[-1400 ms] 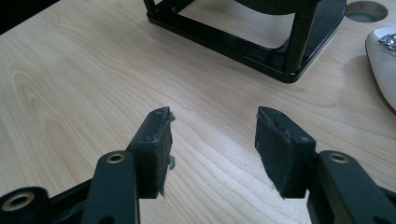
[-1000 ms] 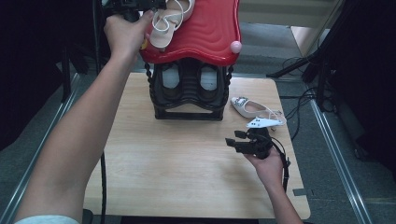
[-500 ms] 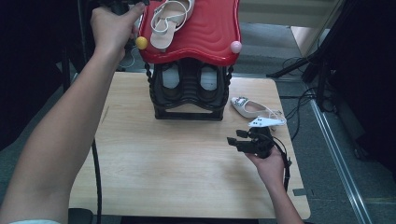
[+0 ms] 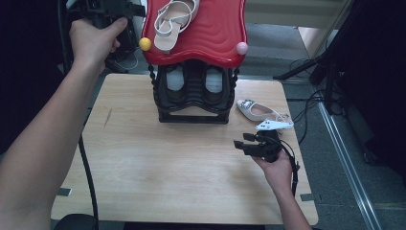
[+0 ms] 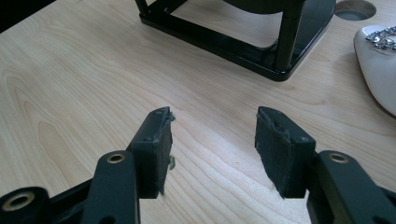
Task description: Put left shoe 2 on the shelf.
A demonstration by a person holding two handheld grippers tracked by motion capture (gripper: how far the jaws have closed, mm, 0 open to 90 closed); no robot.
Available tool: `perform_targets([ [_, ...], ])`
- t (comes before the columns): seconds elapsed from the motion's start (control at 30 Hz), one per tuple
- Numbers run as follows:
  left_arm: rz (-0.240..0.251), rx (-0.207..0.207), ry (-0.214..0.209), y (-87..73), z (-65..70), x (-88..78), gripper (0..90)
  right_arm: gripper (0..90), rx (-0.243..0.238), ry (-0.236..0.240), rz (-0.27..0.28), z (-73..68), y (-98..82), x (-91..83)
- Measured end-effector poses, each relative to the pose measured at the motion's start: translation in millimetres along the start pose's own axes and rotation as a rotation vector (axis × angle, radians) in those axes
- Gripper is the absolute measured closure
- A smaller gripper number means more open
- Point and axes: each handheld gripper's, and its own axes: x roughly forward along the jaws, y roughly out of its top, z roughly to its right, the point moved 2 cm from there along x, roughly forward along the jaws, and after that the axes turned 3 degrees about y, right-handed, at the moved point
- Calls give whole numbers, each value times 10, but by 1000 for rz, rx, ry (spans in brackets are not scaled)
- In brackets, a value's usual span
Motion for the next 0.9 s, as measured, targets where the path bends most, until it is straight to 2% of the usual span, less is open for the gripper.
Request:
perform_targets([
  [0.03, 0, 0, 0, 0, 0, 0, 479, 470, 0, 0, 0, 0, 0, 0],
  [0.13, -1, -10, -5, -99, -125, -45, 474, 473, 3, 0, 1, 7, 1, -3],
  [0.17, 2, -2, 7, -179, -204, -68, 474, 473, 3, -2, 2, 11, 1, -6],
  [0.23, -1, -4, 12, -222, -243, -71, 474, 473, 1, -3, 5, 20, 1, -9],
  [0.27, -11, -1, 8, -316, -321, -68, 471, 475, 3, -4, 3, 22, 0, -9],
  [0.3, -11, -1, 8, -316, -321, -68, 467, 478, 2, -3, 2, 24, 1, -8],
  [0.43, -50, 25, 19, -578, -474, 12, 468, 484, 6, -1, -1, 26, 5, -2],
  [0.6, -41, 13, 15, -772, -583, 65, 470, 485, 11, -1, 5, 31, 10, -12],
  [0.7, -55, 16, 0, -919, -650, 126, 467, 485, 15, -2, 6, 43, 8, -20],
  [0.73, -56, 12, -9, -1025, -686, 168, 467, 485, 13, -3, 6, 49, 7, -20],
  [0.77, -56, 12, -9, -1025, -686, 168, 466, 485, 13, -3, 6, 49, 7, -20],
  [0.8, -63, 0, -7, -1138, -723, 216, 466, 486, 20, -6, 6, 53, 6, -26],
  [0.83, -63, 0, -7, -1138, -723, 216, 465, 486, 20, -6, 8, 54, 6, -28],
  [0.9, -87, -4, -9, -1292, -784, 273, 462, 486, 18, -8, 8, 59, 6, -33],
])
